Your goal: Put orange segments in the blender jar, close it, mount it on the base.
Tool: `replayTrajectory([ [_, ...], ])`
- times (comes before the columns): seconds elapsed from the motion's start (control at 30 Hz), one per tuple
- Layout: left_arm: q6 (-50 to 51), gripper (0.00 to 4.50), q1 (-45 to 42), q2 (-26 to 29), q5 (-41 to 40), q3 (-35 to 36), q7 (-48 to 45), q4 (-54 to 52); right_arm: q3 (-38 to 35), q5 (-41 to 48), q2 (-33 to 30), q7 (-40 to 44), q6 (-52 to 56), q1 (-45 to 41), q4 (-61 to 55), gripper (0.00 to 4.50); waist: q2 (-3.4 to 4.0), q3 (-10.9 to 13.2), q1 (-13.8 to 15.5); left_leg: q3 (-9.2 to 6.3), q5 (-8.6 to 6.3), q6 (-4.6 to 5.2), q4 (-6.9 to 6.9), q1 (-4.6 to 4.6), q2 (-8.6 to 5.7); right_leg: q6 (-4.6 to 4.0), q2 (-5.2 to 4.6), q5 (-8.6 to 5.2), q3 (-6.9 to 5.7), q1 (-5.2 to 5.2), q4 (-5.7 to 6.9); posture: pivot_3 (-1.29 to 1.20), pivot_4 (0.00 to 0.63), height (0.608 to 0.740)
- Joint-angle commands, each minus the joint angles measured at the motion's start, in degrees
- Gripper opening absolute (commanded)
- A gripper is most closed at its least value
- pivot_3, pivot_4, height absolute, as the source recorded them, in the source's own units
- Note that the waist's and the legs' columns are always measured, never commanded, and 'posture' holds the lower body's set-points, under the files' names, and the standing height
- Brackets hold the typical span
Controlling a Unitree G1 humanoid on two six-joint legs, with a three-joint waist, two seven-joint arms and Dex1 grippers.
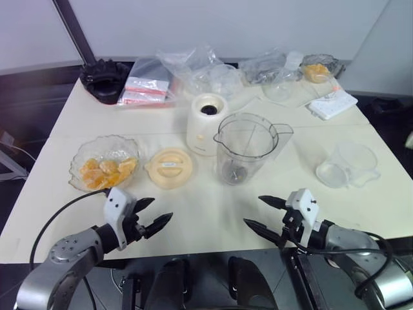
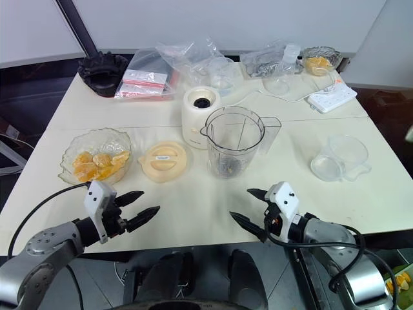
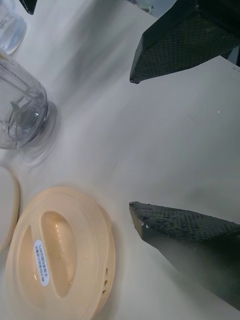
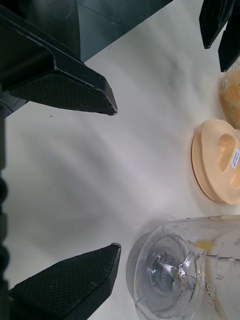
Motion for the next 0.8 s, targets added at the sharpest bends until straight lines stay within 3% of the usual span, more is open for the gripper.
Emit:
replayTrajectory([
  [0.03,-0.25,3.96,0.38,1.08,0.48,-0.56,-0.8,-1.53,0.25,-0.28,0.27,-0.23,-0.98,-0.51,-0.81,4.29,-0.01,0.0,0.0,0.0,0.0,0.01,0.0,0.0,0.0,0.0,0.0,0.0,0.0,0.0,0.0,0.0,0.15,0.74],
  [0.7,0.13,3.96,-2.44,0.33,0.08,1.21,1.68,-1.15,1.03,-1.64,-0.13,0.83,-1.91,-1.59,-0.38,4.29,-0.07,-0.05,0.02,0.0,0.05,0.08,0.06,0.01,0.0,-0.02,0.01,0.01,-0.02,0.03,0.04,0.0,0.15,0.74],
  [0.8,4.91,3.96,-5.6,-3.06,-5.2,4.88,6.84,-0.05,1.2,-1.23,0.03,0.72,-1.23,-2.59,-0.66,4.29,-0.1,-0.06,0.07,-0.01,0.06,0.1,0.11,0.01,0.0,-0.02,0.01,0.02,-0.02,0.04,0.09,0.0,0.15,0.74],
])
